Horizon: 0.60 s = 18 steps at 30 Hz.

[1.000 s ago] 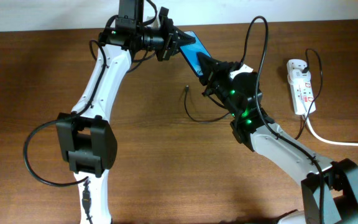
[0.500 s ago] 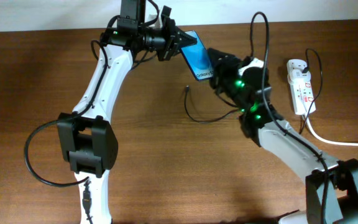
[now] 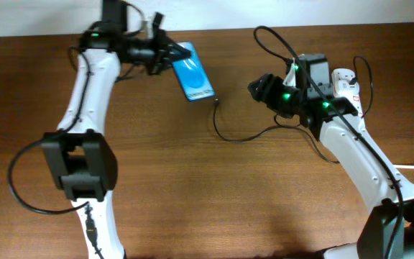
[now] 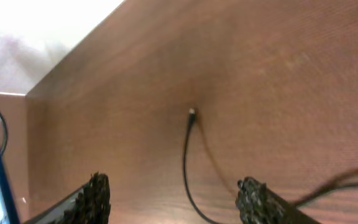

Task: Plug charger to phone and switch on socket
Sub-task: 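Grasp the black cable's USB-C plug with the right gripper and lift it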

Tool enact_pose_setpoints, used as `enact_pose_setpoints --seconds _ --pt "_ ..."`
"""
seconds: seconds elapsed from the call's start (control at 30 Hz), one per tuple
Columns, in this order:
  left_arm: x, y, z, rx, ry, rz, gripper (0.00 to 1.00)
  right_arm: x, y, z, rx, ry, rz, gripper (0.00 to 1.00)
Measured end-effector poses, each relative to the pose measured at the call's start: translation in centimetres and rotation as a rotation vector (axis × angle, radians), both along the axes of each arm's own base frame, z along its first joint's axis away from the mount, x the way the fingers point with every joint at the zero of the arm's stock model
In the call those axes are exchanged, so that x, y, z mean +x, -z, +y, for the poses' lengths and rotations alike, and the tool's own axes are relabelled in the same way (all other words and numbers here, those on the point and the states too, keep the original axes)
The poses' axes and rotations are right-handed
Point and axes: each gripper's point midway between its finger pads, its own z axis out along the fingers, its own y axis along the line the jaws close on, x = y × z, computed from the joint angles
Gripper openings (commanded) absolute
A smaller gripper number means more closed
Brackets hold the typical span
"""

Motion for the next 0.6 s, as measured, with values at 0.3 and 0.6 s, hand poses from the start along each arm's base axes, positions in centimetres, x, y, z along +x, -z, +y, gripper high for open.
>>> enact_pose_setpoints --seconds 0.3,0.6 --pt "1.2 -0.6 7.5 -0.039 -0.095 -0.023 0.00 1.4 0.4 6.0 -0.230 -0.214 0.095 0.53" --pt "0.6 -0.3 7.3 -0.031 -0.071 -0.026 0.00 3.8 7.5 9.0 -0.264 -0.324 0.173 0.41"
